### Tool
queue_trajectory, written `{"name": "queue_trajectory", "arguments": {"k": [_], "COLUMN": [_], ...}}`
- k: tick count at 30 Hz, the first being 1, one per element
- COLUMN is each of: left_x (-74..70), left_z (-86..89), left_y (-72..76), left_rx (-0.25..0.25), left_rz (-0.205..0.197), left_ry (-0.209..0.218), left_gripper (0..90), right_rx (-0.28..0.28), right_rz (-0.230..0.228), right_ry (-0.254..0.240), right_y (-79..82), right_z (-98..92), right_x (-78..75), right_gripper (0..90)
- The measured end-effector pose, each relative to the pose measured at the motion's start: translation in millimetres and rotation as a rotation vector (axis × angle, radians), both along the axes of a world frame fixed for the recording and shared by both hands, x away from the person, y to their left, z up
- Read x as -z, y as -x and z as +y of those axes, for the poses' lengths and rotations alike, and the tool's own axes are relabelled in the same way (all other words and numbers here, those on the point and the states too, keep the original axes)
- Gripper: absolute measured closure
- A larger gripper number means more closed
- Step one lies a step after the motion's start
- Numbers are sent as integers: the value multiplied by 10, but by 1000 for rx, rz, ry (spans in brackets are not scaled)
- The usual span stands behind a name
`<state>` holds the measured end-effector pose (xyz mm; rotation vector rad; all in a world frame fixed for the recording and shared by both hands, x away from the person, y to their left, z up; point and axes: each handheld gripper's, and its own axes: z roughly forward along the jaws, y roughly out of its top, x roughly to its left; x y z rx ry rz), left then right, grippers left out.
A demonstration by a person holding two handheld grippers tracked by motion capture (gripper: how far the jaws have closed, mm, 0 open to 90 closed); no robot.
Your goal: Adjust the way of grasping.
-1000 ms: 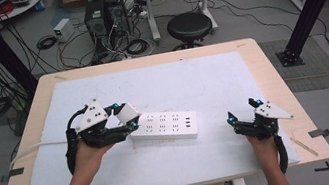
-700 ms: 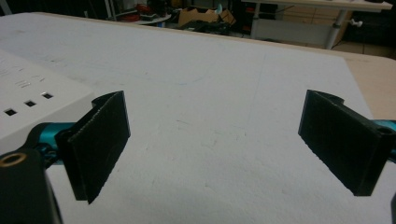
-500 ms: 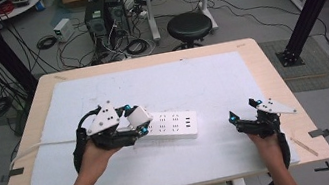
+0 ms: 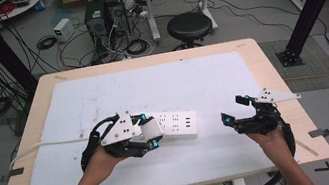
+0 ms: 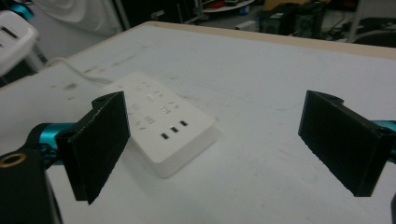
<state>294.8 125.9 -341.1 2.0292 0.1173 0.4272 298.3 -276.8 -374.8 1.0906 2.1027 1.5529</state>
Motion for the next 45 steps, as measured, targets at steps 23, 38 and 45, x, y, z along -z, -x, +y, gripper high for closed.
{"name": "queue_trajectory", "arguments": {"k": [23, 38, 45], "left_x": [64, 103, 103], "left_z": [-214, -373, -431], "left_y": [-37, -13, -13], "left_rx": [57, 70, 81], "left_rz": [-126, -213, -233], "left_ry": [-68, -109, -121], "left_gripper": [425, 425, 425], "right_rx": [-178, -285, -314], "right_rz": [181, 343, 386], "right_ry": [-114, -193, -215], "right_y": [47, -71, -121], "right_z": [401, 672, 779], "right_x": [-72, -54, -48], "right_gripper": [91, 91, 91]}}
